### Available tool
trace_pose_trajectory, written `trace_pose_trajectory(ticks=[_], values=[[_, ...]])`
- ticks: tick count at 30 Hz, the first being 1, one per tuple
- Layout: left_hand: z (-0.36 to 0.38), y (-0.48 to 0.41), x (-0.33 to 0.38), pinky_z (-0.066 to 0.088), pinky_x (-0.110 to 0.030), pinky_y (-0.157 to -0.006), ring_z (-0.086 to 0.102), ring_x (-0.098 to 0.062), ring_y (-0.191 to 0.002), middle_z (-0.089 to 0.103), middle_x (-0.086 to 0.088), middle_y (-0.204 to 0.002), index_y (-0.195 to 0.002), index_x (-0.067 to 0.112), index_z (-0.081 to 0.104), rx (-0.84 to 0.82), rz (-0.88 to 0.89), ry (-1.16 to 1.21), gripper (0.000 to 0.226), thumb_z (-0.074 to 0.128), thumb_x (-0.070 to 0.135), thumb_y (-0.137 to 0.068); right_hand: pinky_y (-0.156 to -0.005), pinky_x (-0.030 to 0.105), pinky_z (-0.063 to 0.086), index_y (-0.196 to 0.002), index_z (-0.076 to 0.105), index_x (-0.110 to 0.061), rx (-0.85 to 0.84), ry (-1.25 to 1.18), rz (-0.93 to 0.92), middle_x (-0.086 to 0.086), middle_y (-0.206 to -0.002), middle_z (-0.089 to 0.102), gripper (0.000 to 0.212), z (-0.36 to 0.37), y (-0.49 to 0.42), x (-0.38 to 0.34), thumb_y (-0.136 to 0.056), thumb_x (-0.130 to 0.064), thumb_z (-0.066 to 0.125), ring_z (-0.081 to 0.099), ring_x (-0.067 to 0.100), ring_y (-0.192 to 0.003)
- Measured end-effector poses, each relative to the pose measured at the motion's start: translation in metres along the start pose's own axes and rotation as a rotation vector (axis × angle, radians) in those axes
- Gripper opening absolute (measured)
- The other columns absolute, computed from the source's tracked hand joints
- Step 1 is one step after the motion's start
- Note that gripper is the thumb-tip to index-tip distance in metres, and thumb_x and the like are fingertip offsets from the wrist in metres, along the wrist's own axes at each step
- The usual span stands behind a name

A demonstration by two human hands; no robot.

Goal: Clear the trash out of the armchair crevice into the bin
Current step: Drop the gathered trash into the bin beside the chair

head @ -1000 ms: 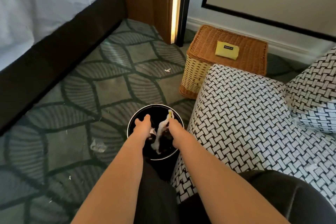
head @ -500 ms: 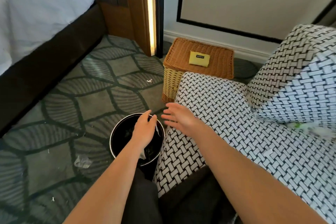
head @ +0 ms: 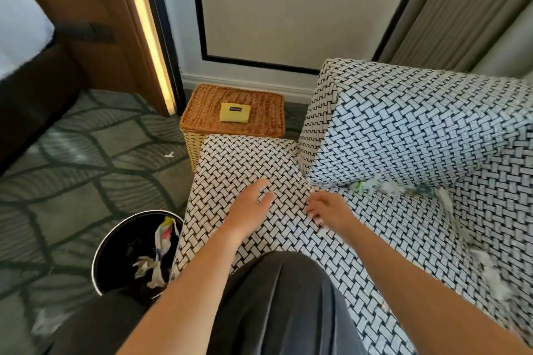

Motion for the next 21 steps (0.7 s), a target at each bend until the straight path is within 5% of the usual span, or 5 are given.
trace_pose_trajectory(ticks=[4, 7, 11, 16, 21], values=[[0.04, -0.019, 0.015, 0.024, -0.035, -0.112, 0.029, -0.018, -0.138, 0.029, 0.0, -0.151, -0.142, 0.024, 0.034, -0.125, -0.009, -0.092, 0.046, 0.039, 0.036, -0.098, -0.058, 0.019, 0.046, -0.107, 0.06, -0.009, 0.193, 0.07, -0.002, -0.002, -0.082, 0.061, 0.018, -0.04, -0.002, 0.022, -0.094, -0.014, 0.048, 0.054, 0.01, -0.064], [0.054, -0.032, 0.017, 0.026, -0.042, -0.113, 0.032, -0.021, -0.136, 0.037, -0.002, -0.147, -0.139, 0.021, 0.04, -0.014, -0.02, -0.252, 0.045, 0.044, 0.035, -0.096, -0.051, 0.016, 0.044, -0.105, 0.059, -0.012, 0.312, 0.033, 0.006, -0.003, -0.081, 0.059, 0.015, -0.056, -0.006, 0.034, -0.093, -0.013, 0.051, 0.051, 0.008, -0.06], [0.062, -0.043, 0.02, 0.024, -0.044, -0.111, 0.03, -0.022, -0.135, 0.037, -0.001, -0.144, -0.138, 0.026, 0.038, 0.118, 0.041, -0.541, 0.048, 0.046, 0.04, -0.093, -0.06, 0.015, 0.046, -0.109, 0.059, -0.009, 0.456, 0.047, -0.041, -0.003, -0.085, 0.059, 0.019, -0.07, -0.012, 0.04, -0.091, -0.014, 0.055, 0.056, 0.008, -0.073], [0.071, -0.06, 0.021, 0.012, -0.046, -0.113, 0.019, -0.02, -0.138, 0.026, 0.002, -0.147, -0.139, 0.031, 0.035, 0.106, 0.076, -0.558, 0.051, 0.049, 0.041, -0.091, -0.062, 0.016, 0.049, -0.114, 0.061, -0.009, 0.604, 0.214, -0.128, 0.005, -0.096, 0.063, 0.027, -0.079, -0.018, 0.045, -0.088, -0.016, 0.06, 0.057, 0.009, -0.071], [0.079, -0.075, 0.026, 0.01, -0.045, -0.113, 0.017, -0.018, -0.139, 0.025, 0.002, -0.148, -0.138, 0.031, 0.038, 0.112, 0.129, -0.588, 0.049, 0.047, 0.044, -0.091, -0.086, 0.023, 0.044, -0.121, 0.059, -0.012, 0.639, 0.53, -0.194, 0.007, -0.114, 0.063, 0.041, -0.071, -0.032, 0.032, -0.09, -0.039, 0.054, 0.059, 0.018, -0.101]])
Point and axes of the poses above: each hand's wrist, its own y-axis away from the middle knuckle, its own z-axis out of the palm, x = y × z, the point moved 7 cm from there along -y, towards the middle knuckle
